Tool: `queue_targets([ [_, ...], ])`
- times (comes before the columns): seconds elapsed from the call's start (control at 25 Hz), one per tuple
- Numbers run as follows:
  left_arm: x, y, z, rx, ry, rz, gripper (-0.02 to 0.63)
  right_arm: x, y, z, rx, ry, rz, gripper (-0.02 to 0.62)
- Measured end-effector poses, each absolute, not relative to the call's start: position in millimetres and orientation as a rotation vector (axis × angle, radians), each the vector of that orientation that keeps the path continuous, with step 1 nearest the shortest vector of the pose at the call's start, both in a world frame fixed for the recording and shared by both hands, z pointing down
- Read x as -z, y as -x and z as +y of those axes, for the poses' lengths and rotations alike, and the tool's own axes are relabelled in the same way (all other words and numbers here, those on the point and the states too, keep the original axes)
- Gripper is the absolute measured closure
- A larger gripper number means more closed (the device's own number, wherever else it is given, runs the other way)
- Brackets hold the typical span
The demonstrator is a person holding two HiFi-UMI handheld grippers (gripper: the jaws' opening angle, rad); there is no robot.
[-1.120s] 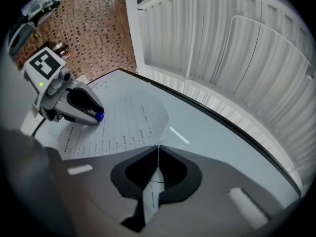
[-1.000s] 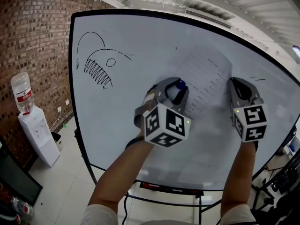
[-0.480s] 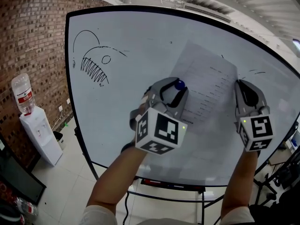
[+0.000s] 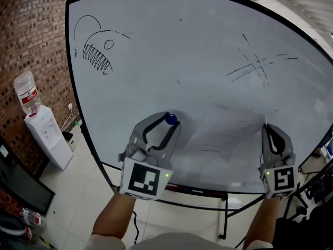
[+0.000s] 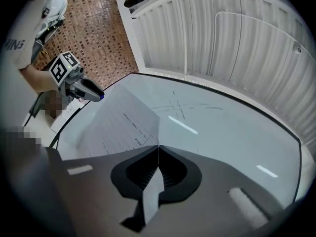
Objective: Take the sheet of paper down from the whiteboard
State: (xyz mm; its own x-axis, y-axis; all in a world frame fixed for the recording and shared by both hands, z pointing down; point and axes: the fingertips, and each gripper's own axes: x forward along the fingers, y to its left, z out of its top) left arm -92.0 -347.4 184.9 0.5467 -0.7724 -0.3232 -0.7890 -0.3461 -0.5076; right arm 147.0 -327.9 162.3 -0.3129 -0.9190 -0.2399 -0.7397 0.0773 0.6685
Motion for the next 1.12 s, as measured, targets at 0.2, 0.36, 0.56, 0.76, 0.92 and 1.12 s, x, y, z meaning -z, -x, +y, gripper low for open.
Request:
queue_targets([
  [0.2,-237.1,108.3,-340.7,-0.085,2.247,1.378,0.472,-229.6,-184.6,-309.0,0.929,-1.675,-2.146,0.588],
  [0.36,-270.2,115.5,-345.5,-0.112,2.332,1.502,0.472,-270.6,-228.2,-302.8,0.729,-1.763,-2.220,0.588],
  [0.56,-328.2,106.3,-349.1,-0.013,2.468,1.557,0.472,-318.9,-260.0,-298.9,0.446,-1.866,-2.382,0.588],
  [0.76,-356.2,83.8,-354.5,0.014,2.550,1.551,0.472,-358.4,-268.2,-304.0,0.306,-1.885,-2.403,0.588],
  [0.92,-359.4,72.1,-358.3,0.007,2.566,1.529,0.472,-371.0,-265.0,-306.3,0.286,-1.857,-2.391,0.588],
  [1.12,-368.1,64.6,-363.5,0.045,2.596,1.519,0.472,-376.2,-263.4,-310.5,0.292,-1.833,-2.372,0.588],
])
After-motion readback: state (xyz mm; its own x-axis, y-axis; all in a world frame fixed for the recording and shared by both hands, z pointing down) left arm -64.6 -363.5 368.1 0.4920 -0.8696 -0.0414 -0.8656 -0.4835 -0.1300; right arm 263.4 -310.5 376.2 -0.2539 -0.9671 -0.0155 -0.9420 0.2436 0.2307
